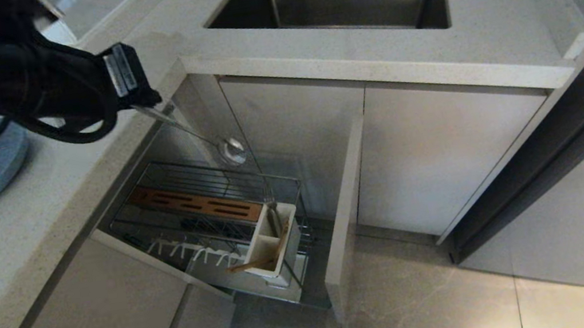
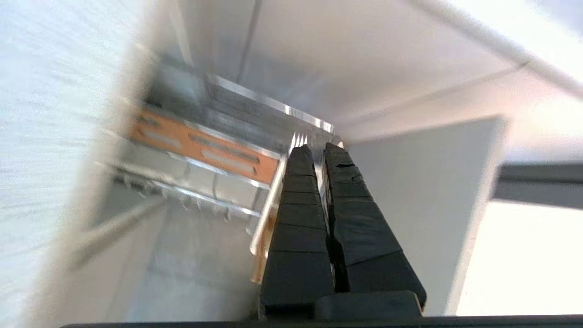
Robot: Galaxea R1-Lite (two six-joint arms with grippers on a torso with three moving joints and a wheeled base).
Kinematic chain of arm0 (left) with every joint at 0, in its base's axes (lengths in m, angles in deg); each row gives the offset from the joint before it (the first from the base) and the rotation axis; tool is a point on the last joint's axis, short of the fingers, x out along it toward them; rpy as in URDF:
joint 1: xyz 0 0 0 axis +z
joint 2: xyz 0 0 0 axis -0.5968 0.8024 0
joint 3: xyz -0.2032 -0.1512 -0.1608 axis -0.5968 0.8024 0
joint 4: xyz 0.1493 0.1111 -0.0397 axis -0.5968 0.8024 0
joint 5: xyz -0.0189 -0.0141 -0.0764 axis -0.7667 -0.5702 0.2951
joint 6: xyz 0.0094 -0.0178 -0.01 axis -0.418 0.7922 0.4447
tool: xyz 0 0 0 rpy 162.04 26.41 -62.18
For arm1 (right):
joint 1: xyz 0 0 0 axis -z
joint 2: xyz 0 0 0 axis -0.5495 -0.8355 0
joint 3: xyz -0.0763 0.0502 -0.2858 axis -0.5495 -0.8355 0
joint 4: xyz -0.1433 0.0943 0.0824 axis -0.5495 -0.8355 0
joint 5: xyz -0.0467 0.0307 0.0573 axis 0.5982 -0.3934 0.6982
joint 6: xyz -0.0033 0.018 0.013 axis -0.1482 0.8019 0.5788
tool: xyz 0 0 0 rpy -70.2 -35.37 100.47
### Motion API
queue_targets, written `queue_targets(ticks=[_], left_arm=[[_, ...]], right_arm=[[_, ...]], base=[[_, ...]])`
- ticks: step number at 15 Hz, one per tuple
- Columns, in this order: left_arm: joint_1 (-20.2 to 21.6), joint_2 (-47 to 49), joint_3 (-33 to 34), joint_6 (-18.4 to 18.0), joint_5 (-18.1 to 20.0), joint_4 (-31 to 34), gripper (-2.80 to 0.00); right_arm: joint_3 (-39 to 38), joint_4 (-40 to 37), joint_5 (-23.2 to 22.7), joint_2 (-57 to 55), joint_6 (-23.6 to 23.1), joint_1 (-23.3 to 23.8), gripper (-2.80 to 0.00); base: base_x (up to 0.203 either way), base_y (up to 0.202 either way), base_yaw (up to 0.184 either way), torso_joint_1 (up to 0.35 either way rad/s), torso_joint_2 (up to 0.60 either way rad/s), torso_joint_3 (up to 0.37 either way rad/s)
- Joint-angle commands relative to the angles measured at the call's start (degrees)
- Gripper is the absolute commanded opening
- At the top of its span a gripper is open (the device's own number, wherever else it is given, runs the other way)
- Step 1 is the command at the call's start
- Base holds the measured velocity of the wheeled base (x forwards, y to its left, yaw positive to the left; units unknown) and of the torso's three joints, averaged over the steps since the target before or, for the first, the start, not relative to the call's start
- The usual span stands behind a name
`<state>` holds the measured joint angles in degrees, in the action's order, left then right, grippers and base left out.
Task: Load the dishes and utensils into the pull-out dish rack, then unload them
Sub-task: Take the spoon out of the cupboard
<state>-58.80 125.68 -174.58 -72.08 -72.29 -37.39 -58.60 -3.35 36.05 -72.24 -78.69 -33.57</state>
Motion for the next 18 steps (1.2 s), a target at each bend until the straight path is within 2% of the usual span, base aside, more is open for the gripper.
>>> queue_targets(ticks=[1,6,10,12,16,18], left_arm=[[-0.1,-5.4,-0.2,-0.4,-0.5,0.2,-2.80],[1.4,-13.4,-1.8,-3.4,-6.4,-0.1,-2.80],[8.8,-16.6,-3.8,-4.5,-9.0,-1.0,-2.80],[14.0,-17.4,-4.1,-4.5,-9.2,-2.2,-2.80],[29.4,-17.7,-3.3,-2.9,-9.0,-4.2,-2.80],[35.8,-17.5,-2.1,-1.4,-8.6,-4.4,-2.80]], right_arm=[[0.0,0.0,0.0,0.0,0.0,0.0,-2.80],[0.0,0.0,0.0,0.0,0.0,0.0,-2.80],[0.0,0.0,0.0,0.0,0.0,0.0,-2.80],[0.0,0.0,0.0,0.0,0.0,0.0,-2.80],[0.0,0.0,0.0,0.0,0.0,0.0,-2.80],[0.0,0.0,0.0,0.0,0.0,0.0,-2.80]], base=[[0.000,0.000,0.000,0.000,0.00,0.000],[0.000,0.000,0.000,0.000,0.00,0.000],[0.000,0.000,0.000,0.000,0.00,0.000],[0.000,0.000,0.000,0.000,0.00,0.000],[0.000,0.000,0.000,0.000,0.00,0.000],[0.000,0.000,0.000,0.000,0.00,0.000]])
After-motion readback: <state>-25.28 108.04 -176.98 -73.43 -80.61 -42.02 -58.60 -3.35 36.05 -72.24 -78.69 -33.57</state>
